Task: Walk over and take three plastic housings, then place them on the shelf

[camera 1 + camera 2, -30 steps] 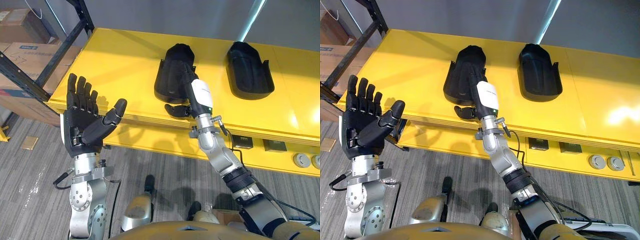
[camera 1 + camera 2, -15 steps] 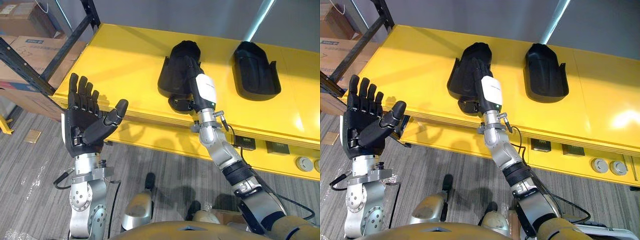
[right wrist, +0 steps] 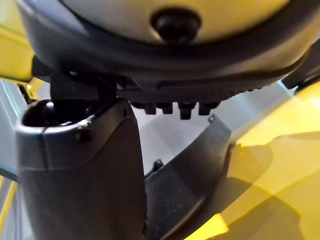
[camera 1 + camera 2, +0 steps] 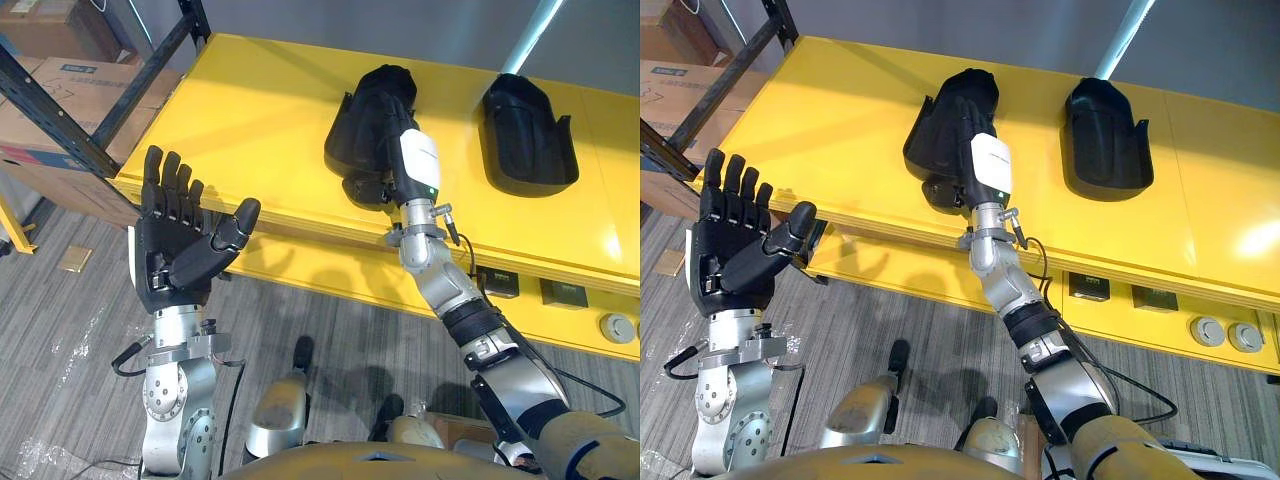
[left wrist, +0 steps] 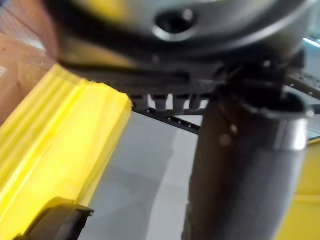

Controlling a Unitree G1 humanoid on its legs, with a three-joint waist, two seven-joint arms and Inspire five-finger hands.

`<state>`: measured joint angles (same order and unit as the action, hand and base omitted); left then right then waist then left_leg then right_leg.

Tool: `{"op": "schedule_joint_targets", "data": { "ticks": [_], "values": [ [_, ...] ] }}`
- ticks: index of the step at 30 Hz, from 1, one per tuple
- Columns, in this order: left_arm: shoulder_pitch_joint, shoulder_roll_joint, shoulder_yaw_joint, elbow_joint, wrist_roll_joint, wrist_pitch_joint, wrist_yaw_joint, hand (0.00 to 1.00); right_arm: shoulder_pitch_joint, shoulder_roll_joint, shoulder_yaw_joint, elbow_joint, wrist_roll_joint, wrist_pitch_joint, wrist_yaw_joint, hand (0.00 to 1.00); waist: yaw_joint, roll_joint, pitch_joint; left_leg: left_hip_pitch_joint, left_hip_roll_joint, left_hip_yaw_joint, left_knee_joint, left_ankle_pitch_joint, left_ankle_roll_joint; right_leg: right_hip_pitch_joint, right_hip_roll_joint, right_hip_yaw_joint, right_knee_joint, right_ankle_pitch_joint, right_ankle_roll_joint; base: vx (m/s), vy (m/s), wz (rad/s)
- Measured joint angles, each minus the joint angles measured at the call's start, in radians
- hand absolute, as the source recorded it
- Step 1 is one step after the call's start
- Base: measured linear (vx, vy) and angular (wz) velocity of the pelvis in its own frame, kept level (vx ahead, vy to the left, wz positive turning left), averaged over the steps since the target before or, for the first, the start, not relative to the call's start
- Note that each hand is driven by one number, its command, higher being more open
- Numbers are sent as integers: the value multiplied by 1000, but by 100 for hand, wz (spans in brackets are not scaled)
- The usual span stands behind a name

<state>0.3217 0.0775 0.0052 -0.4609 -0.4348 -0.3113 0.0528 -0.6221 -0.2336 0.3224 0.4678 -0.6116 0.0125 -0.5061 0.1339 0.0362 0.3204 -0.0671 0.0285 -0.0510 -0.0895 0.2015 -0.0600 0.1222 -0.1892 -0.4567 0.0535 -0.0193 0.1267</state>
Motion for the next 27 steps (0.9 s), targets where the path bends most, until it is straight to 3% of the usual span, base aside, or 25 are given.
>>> {"op": "schedule_joint_targets", "data": {
  "ticks": [13, 18, 23, 27],
  "values": [
    [-1, 1, -1, 0, 0, 0, -5, 100, -29, 0, 0, 25, 0, -11, -13, 100, 1, 1, 5, -1, 1, 4, 0, 0, 0, -1, 0, 0, -2, 0, 0, -3, -37, 0],
    [1, 10, -1, 0, 1, -1, -12, 100, 102, -10, -13, -212, -1, -15, -13, 100, -1, 0, 6, 0, 3, 38, 1, -7, 6, -17, -2, 32, -4, 6, 9, 10, -17, -18],
    [-1, 26, -3, 0, 32, 3, -12, 100, 256, -22, -77, -489, 47, -176, -52, 100, -33, -5, 4, 37, 6, 87, 3, -18, 13, -9, -3, 81, -4, 9, 13, 39, -27, -29],
    [-7, 51, -4, 1, 85, 41, -10, 100, 359, -31, -164, -643, 213, -361, -45, 100, -61, -14, -20, 65, 18, 120, 0, -40, -1, 1, 0, 112, -12, 8, 11, 12, -20, -25]
  ]
}}
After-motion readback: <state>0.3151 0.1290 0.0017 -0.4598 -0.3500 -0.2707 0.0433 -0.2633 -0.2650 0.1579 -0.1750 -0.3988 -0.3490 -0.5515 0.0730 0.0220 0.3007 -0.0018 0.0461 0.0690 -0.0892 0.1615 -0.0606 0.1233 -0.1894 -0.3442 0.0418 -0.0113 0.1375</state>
